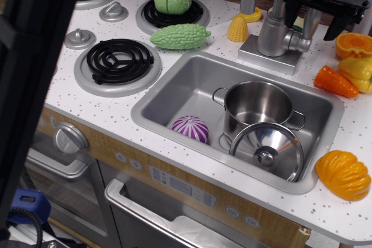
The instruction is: Turn lever vertical to front
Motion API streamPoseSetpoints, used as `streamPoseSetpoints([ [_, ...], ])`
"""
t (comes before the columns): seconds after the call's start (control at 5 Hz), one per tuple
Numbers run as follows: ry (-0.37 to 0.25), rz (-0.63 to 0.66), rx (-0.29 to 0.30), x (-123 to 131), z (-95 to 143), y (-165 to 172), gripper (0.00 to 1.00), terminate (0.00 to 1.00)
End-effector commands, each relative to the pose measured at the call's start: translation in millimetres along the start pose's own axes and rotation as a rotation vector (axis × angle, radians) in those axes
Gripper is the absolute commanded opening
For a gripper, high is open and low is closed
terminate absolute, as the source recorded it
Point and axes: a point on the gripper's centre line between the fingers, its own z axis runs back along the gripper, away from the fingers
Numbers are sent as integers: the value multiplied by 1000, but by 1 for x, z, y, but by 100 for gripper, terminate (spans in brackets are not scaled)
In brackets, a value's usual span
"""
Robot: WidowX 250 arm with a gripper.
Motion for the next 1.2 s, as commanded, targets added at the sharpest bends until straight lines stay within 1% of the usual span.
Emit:
streamPoseSetpoints([
  [0.0,-132,-11,-29,31,15,-3,100,0],
  [0.2,-168,-17,-19,36,9,-3,100,0],
  [0.4,-193,-36,20,40,4,-2,100,0],
  [0.6,-171,-18,9,38,6,-4,0,0],
  [0.8,-141,16,-3,33,10,-7,0,0],
  [1.0,-92,45,6,23,21,-12,0,0],
])
